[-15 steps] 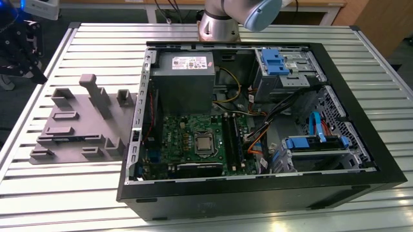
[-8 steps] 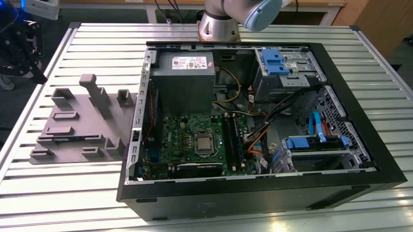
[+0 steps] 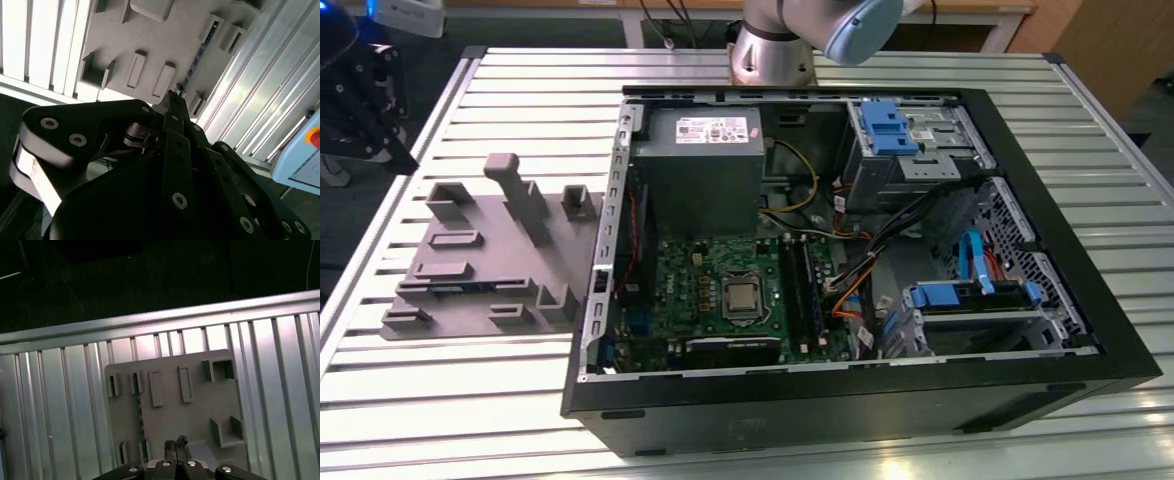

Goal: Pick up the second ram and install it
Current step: 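Pick up the second ram and move it above second insertion slot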

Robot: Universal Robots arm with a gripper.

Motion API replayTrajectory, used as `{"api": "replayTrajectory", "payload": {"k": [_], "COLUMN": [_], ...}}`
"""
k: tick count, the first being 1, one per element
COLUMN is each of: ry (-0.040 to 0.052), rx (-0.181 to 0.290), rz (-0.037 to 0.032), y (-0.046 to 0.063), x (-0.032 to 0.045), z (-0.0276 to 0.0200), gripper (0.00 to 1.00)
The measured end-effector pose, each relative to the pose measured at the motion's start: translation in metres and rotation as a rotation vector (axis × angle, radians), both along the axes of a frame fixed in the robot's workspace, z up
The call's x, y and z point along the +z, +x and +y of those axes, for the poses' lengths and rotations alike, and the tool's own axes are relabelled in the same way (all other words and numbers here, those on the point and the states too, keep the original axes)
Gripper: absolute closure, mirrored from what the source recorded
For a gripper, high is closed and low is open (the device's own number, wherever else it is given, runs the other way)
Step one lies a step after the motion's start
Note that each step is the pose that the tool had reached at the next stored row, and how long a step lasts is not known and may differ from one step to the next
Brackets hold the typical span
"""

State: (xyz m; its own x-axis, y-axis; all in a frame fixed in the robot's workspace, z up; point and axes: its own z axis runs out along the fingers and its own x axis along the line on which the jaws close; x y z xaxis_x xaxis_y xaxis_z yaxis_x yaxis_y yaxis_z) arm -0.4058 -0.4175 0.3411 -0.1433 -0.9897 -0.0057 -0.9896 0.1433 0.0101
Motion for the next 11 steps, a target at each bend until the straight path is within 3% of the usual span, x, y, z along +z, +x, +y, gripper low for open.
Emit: {"api": "replayTrajectory", "payload": {"k": [3, 11], "ry": [0.0000, 0.0001], "rx": [0.050, 0.065], "rz": [0.0001, -0.0001], "y": [-0.0003, -0.0013], "x": [-0.0012, -0.0071], "z": [-0.0001, -0.0034], "gripper": [0.89, 0.89]}}
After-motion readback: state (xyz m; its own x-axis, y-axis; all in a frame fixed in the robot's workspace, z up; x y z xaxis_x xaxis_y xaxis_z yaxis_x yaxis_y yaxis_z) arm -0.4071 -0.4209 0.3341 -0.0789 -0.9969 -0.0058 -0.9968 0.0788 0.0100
